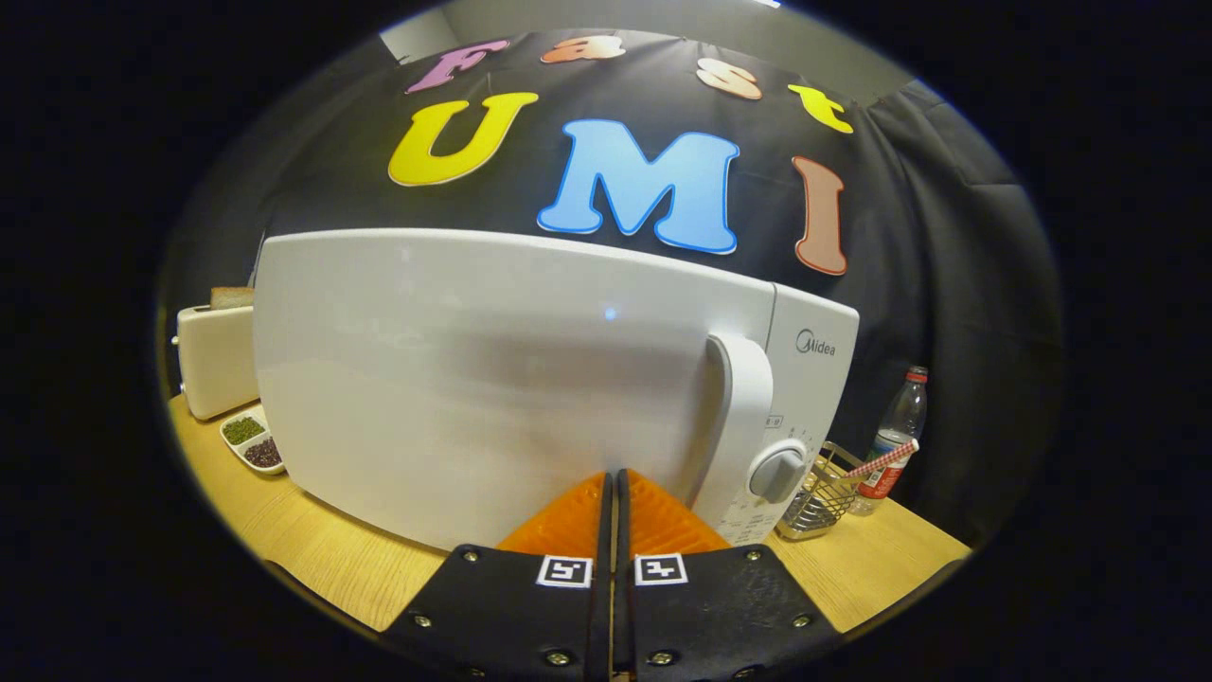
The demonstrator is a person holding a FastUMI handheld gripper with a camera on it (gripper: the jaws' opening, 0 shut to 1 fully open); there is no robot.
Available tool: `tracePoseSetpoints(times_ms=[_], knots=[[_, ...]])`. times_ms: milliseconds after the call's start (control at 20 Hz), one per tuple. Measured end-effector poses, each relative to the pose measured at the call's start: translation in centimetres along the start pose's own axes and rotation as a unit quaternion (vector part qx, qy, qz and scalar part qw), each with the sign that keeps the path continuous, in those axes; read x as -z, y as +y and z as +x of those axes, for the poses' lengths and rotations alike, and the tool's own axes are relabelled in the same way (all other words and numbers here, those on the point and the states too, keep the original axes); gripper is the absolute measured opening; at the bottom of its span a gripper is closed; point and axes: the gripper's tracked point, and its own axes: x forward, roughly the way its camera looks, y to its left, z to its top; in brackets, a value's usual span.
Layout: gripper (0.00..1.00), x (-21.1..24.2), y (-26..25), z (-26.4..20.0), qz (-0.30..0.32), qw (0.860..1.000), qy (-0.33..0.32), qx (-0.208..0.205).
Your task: Open the microwave, put the food inside, and close the microwave door.
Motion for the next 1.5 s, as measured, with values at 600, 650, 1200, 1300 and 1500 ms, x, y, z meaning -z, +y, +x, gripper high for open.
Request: tracePoseSetpoints(times_ms=[600,650,1200,1300,1500], knots=[[0.02,-4.9,3.4,-11.6,0.078,0.992,0.003,-0.103],[0.02,-5.8,3.5,-13.5,0.085,0.990,-0.002,-0.116],[0.02,-13.8,4.5,-32.0,0.121,0.971,-0.094,-0.184],[0.02,-14.4,5.0,-33.5,0.147,0.963,-0.099,-0.203],[0.02,-16.9,4.1,-34.9,0.168,0.959,-0.111,-0.200]])
